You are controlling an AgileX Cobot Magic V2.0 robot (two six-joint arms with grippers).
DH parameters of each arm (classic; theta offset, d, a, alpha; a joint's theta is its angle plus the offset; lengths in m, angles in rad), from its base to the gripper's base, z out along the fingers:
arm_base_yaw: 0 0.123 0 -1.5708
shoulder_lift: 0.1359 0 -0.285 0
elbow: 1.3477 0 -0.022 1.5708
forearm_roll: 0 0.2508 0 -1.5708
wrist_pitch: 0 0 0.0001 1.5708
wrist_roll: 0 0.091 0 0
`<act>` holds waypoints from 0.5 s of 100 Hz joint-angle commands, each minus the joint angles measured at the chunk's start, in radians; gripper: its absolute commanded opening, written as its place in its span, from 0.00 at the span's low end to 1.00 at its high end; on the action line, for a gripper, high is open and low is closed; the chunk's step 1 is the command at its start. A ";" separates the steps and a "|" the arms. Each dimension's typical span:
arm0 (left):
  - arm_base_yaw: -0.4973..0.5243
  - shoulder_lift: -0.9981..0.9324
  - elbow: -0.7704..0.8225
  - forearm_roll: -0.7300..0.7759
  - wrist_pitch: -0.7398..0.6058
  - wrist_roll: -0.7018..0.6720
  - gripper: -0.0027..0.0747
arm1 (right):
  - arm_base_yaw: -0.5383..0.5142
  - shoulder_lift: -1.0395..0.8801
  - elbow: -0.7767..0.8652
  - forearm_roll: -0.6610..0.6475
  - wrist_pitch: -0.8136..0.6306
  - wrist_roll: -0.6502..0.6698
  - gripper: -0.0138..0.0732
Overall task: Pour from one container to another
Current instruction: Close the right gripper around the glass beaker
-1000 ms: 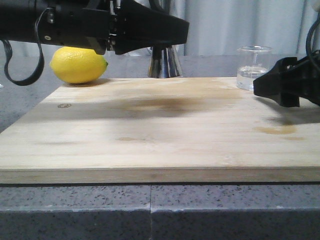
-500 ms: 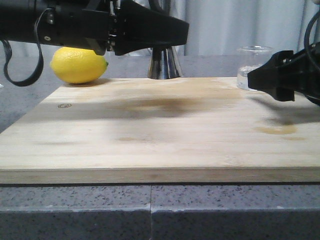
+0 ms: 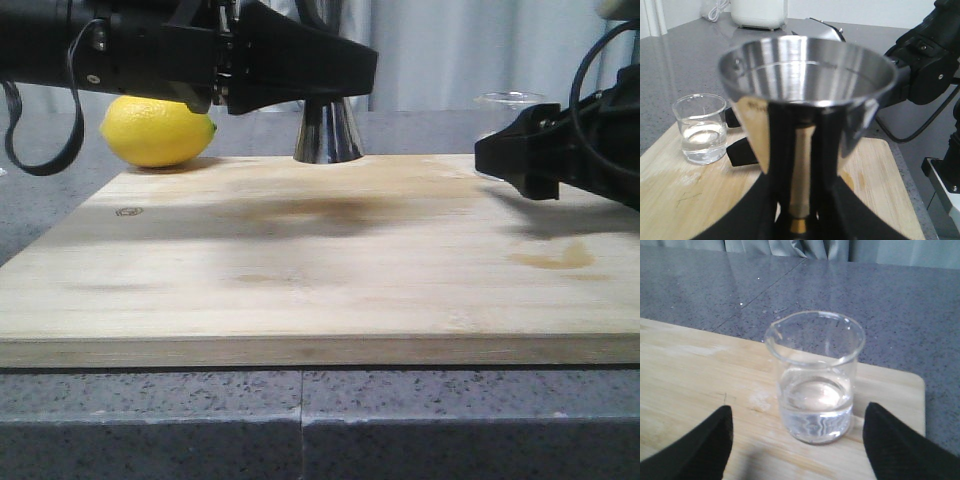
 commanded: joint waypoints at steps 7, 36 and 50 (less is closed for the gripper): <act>-0.009 -0.053 -0.023 -0.035 -0.208 -0.026 0.01 | -0.008 -0.001 -0.028 -0.005 -0.129 0.000 0.70; -0.009 -0.053 -0.023 -0.028 -0.208 -0.026 0.01 | -0.008 0.065 -0.062 -0.001 -0.187 0.000 0.70; -0.009 -0.053 -0.023 -0.028 -0.208 -0.026 0.01 | -0.008 0.076 -0.088 -0.001 -0.189 0.000 0.70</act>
